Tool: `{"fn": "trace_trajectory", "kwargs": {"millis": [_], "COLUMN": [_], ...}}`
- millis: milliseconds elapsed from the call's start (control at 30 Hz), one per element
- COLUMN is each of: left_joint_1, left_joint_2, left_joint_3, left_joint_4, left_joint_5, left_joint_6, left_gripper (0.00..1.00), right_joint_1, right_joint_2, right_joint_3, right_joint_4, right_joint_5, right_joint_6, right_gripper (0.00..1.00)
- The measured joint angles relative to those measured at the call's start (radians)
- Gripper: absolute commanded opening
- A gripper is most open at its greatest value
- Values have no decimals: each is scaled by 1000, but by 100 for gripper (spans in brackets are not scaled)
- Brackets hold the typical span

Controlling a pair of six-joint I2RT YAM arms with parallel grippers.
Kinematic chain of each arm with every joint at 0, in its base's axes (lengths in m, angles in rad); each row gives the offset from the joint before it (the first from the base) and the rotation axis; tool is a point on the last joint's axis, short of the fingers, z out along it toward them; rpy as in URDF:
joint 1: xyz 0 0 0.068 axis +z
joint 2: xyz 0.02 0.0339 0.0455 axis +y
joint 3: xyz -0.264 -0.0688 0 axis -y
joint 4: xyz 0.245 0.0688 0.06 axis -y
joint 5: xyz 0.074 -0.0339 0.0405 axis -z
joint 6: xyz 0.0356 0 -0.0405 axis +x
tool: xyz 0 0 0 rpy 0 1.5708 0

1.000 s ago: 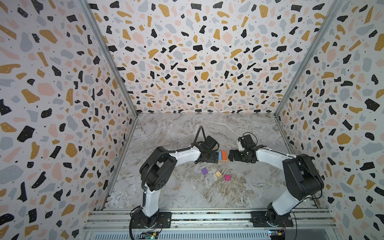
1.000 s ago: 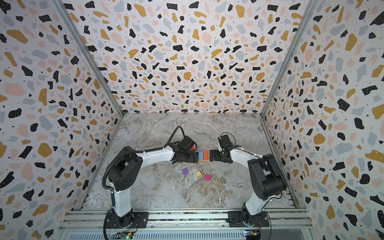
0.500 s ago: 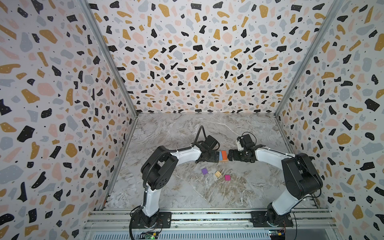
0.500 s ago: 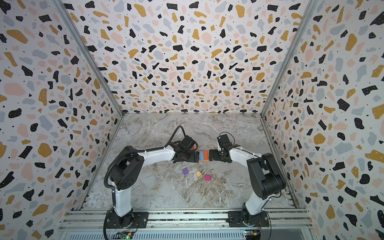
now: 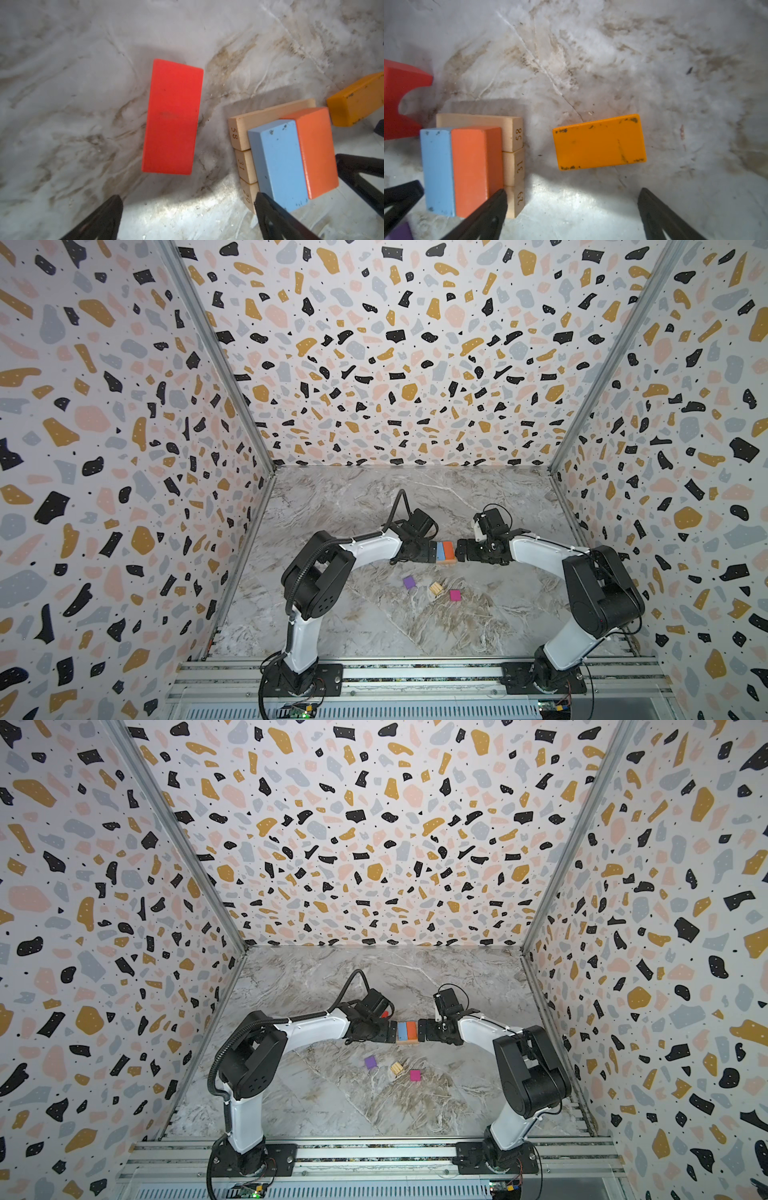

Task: Build the wood block tower

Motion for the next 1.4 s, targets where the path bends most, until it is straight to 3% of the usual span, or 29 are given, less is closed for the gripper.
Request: {"fn": "trace_trajectory", "kwargs": {"millis": [1400], "left_joint_1": [6], "left_joint_2": [69], "left_joint_3": [75], "left_joint_4": [-8], "left_joint_5": [-24], "left_joint_6": [2], "left_gripper": [100], "right_joint_1": [1], "right_joint_2": [66], "right_joint_3": [83], "right_joint_4": [-5], "right_joint_5": [40], "right_joint_6": [4], "right_gripper": [98]}}
